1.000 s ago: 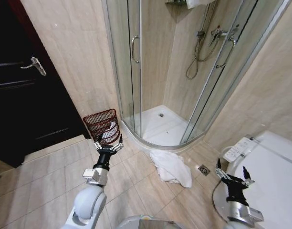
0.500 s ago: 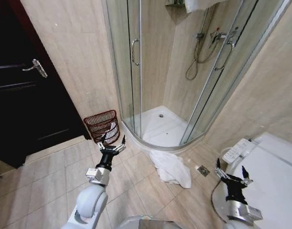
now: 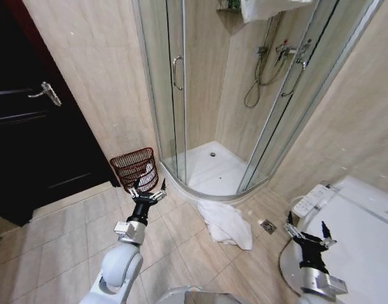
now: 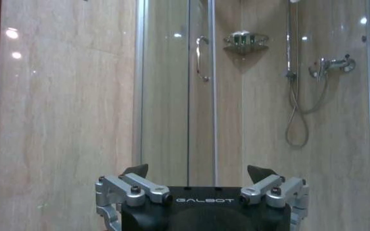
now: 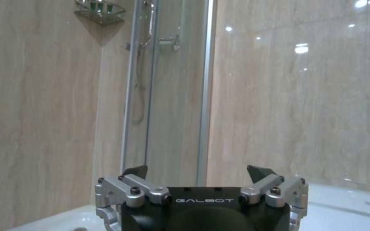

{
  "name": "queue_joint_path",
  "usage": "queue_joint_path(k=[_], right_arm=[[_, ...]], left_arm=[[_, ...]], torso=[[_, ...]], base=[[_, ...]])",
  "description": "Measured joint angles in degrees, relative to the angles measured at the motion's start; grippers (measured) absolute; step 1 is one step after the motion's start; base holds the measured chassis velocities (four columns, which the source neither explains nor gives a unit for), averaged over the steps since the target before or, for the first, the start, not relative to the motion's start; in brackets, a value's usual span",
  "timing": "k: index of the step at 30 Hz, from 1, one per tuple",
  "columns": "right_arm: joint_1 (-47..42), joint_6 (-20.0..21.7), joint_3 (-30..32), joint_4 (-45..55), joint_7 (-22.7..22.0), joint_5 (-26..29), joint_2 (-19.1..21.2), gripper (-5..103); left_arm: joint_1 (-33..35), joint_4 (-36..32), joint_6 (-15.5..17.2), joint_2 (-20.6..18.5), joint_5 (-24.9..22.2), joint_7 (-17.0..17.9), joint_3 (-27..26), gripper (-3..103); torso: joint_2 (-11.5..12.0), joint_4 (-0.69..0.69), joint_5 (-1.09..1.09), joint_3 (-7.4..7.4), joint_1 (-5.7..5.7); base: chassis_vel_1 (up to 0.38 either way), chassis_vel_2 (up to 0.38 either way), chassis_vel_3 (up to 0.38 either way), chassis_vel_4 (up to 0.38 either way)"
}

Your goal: Discard the used towel into the hamper.

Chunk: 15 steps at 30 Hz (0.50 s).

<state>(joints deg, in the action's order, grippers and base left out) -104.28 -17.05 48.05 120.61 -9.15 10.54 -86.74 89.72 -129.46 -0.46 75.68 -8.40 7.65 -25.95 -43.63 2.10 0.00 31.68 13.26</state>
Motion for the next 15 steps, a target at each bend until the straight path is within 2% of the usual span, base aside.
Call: queue_joint_path(k=[15], right_arm=[[0.15,-0.11,-0.51,-0.17,0.21,-0.65,-0.77,100]], left_arm=[[-0.11,-0.18,0.11,-0.73,-0.36,0.76,-1.10,100]], torso=[[-4.03,0.00,0.00,2.32,1.73]], base=[[-0.009,-0.009,-0.010,-0.006]])
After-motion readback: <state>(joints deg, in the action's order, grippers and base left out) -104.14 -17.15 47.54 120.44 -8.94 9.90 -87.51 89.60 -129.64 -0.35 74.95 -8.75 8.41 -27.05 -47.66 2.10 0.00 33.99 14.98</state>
